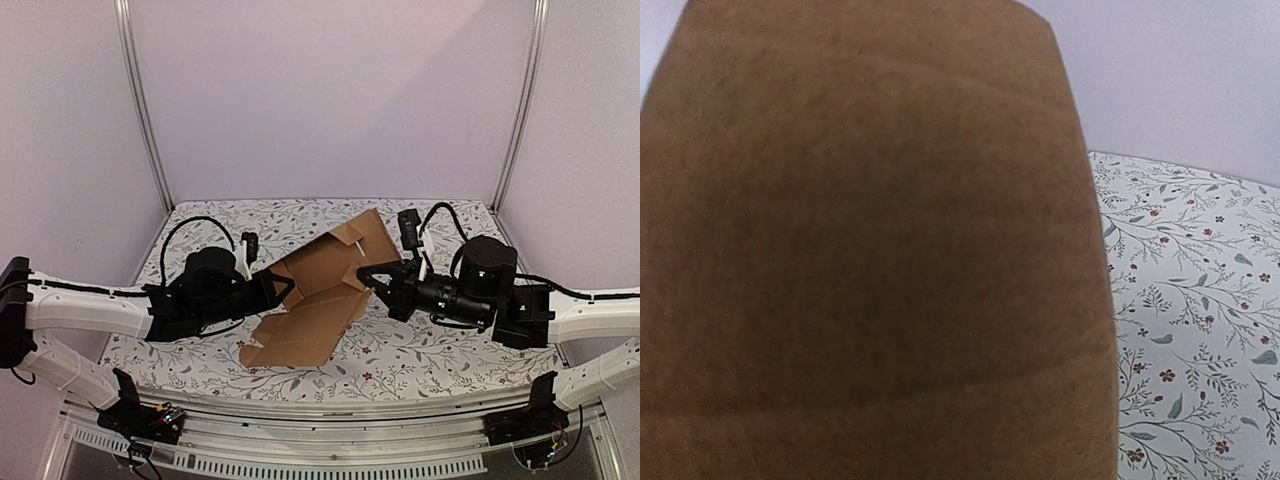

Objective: Fold the paper box

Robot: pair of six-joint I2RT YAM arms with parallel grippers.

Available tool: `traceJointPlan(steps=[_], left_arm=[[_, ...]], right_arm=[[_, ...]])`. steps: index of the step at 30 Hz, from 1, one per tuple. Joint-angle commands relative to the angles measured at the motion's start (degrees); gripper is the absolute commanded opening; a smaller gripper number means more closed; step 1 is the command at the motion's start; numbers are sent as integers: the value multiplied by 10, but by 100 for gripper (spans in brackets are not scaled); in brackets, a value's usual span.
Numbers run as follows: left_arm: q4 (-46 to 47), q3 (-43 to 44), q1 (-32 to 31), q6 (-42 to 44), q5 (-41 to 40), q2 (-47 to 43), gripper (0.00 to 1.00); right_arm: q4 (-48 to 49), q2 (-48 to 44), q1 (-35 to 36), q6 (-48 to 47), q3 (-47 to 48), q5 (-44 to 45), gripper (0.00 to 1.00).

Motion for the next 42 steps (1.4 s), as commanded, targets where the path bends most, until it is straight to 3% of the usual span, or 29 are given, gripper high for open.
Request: traceJointPlan(steps=[1,7,16,28,31,37,42], left_arm=[[-11,15,13,36,16,-16,0],[-14,22,28,37,39,-19,0],[-27,24,42,49,43,-22,0],[-19,5,52,125,10,-23,0],[-7,-1,53,153,5,-26,0],[6,-7,55,215,10,-30,0],[-5,-5,55,251,8,-38,0]], right_arm=[[-105,4,11,-25,8,37,0],[-164,-9,22,-39,6,76,0],[-169,-23,25,-43,5,87,0],[-252,-120,25,-67,-5,90,5],[-285,-143,25,-74,2,93,9],[-342,-165,25,-99,29,61,30],[-366,-162,25,-115,54,29,40]])
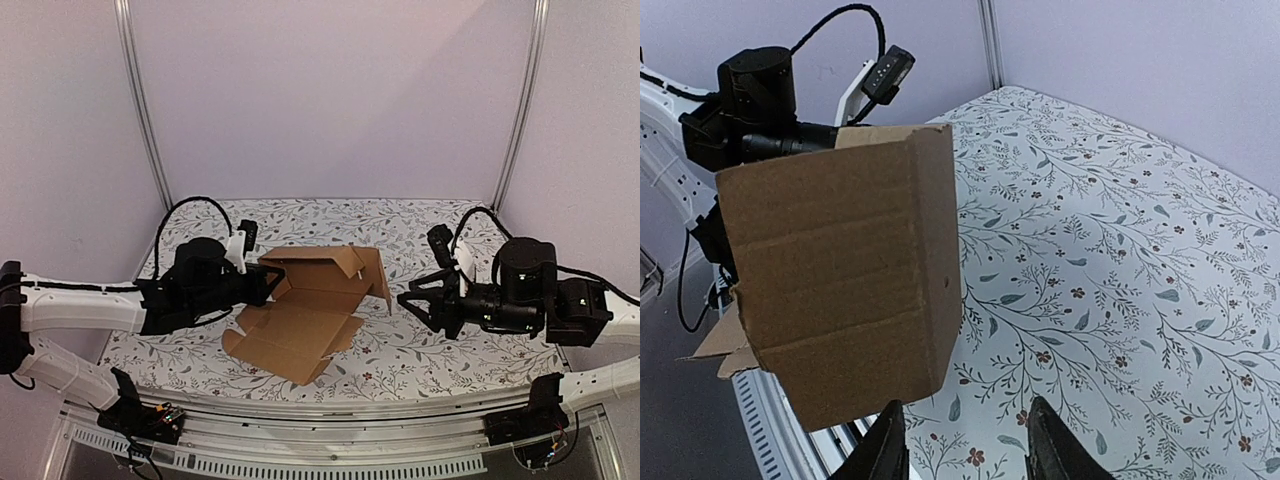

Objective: Fold the paper box

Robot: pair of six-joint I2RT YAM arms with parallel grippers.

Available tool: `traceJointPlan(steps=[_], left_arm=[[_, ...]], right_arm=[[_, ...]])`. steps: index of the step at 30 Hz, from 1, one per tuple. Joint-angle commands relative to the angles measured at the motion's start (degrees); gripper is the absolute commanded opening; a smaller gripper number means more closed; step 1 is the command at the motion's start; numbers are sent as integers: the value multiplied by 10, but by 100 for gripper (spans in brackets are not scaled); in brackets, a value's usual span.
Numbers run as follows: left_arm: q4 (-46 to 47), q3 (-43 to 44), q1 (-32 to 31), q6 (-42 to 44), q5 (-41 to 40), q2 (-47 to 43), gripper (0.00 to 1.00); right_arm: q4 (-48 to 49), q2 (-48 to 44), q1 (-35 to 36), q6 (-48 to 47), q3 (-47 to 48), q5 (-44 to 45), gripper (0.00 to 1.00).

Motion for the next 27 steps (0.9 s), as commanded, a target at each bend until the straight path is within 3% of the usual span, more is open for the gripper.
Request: traceJointPlan(steps=[1,13,27], left_arm=[[6,-7,10,54,-1,-20,0],[11,-18,10,73,7,-19,0],[43,-40,10,88,37,-36,0]], right_arm=[[-36,-1,3,-21,33,-35,41],[-13,70,3,-26,77,-114,45],[40,124,3,-18,91,-185,38]])
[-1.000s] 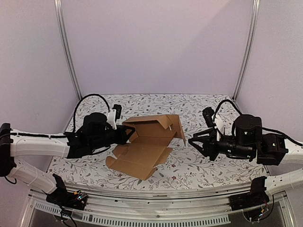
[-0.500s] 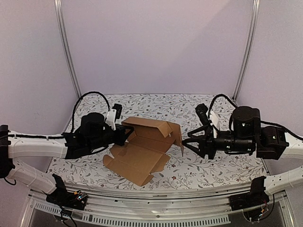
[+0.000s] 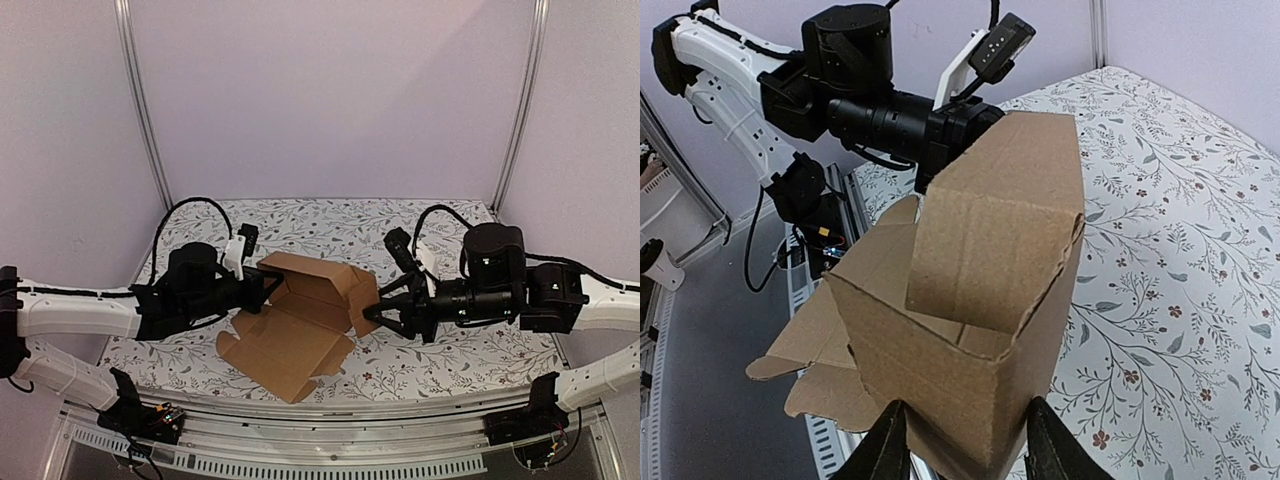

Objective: Fold the paper box

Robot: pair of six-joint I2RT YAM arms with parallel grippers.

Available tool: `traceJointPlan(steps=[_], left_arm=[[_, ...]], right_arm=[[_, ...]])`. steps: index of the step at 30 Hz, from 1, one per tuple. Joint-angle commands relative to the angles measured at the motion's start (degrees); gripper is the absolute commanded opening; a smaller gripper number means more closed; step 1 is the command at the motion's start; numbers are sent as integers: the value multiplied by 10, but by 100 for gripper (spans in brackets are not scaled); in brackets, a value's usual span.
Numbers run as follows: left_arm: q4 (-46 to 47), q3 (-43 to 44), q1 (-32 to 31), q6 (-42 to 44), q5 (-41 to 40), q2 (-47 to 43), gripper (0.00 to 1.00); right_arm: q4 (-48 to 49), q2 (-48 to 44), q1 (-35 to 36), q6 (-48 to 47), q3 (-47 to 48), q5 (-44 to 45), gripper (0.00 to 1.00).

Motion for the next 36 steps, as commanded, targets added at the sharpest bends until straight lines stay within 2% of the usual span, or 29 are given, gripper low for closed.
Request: traceJointPlan(steps=[1,7,17,36], left_arm=[[20,-12,9,14,6,-13,0],[19,-19,7,18,-14,-19,0],[-9,-26,-3,6,-106,-39,0],[-70,-13,-27,-20,-203,-44,0]], right_arm=[[33,18,4,8,17,-36,37],[48,43,3,18,26,-40,36],[74,95,6,41,41,-3,36],[97,182,31,71,77,187,39]])
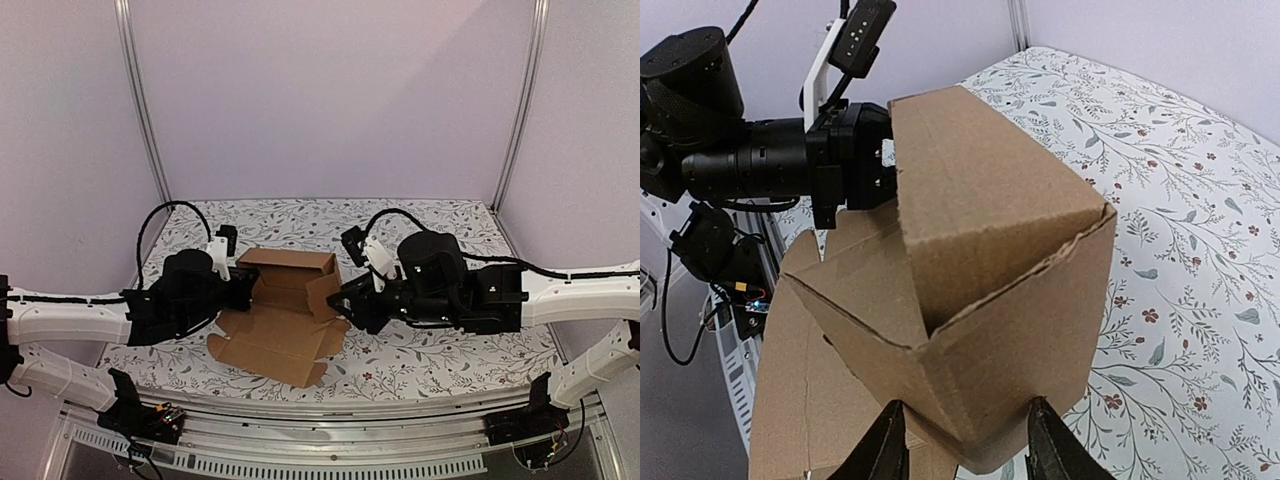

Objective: Fold the paper box

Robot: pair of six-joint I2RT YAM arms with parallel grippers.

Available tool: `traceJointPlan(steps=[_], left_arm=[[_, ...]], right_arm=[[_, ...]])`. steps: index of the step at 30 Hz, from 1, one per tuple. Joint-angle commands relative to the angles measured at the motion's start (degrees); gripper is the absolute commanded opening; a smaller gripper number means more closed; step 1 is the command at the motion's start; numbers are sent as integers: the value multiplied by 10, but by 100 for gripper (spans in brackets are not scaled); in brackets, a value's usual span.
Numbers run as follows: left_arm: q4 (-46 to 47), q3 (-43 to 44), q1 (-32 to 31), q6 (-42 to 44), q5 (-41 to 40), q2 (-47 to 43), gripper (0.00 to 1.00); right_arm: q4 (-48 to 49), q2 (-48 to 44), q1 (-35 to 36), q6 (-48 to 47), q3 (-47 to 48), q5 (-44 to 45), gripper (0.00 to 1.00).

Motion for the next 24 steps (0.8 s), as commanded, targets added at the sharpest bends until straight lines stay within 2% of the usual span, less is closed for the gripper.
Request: traceJointPlan(steps=[1,13,24], left_arm=[[-22,9,-15,-15,-31,1,0],[-116,60,-60,-54,-129,21,0],[-182,93,-79,-87,-172,34,0]], right_arm=[[16,17,8,11,23,57,39],[24,60,14,12,35,129,40],[40,112,26,22,54,214,40]])
